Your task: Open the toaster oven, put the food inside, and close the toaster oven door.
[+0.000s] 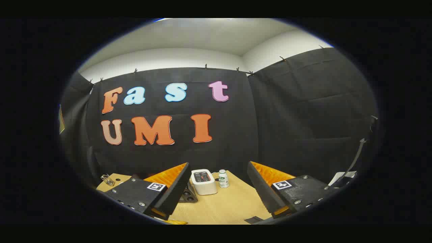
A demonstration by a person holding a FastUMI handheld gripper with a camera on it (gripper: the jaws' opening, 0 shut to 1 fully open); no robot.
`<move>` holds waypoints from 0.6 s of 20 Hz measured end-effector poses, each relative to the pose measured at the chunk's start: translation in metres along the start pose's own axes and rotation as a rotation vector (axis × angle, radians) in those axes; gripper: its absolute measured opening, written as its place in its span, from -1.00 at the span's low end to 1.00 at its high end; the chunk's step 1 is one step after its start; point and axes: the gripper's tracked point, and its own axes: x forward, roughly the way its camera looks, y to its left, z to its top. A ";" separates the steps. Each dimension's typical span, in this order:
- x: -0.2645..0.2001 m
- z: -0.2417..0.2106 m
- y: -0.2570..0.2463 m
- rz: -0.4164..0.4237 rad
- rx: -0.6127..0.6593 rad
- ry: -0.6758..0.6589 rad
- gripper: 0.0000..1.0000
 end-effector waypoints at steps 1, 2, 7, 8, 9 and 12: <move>0.000 0.000 -0.002 -0.003 0.001 -0.001 0.98; 0.000 0.000 -0.003 -0.004 0.004 -0.001 0.98; 0.003 -0.006 -0.010 -0.018 0.011 0.008 0.98; 0.003 -0.006 -0.011 -0.019 0.016 0.009 0.98; 0.003 -0.007 -0.012 -0.020 0.018 0.011 0.98; 0.008 -0.010 -0.013 -0.021 0.017 0.018 0.98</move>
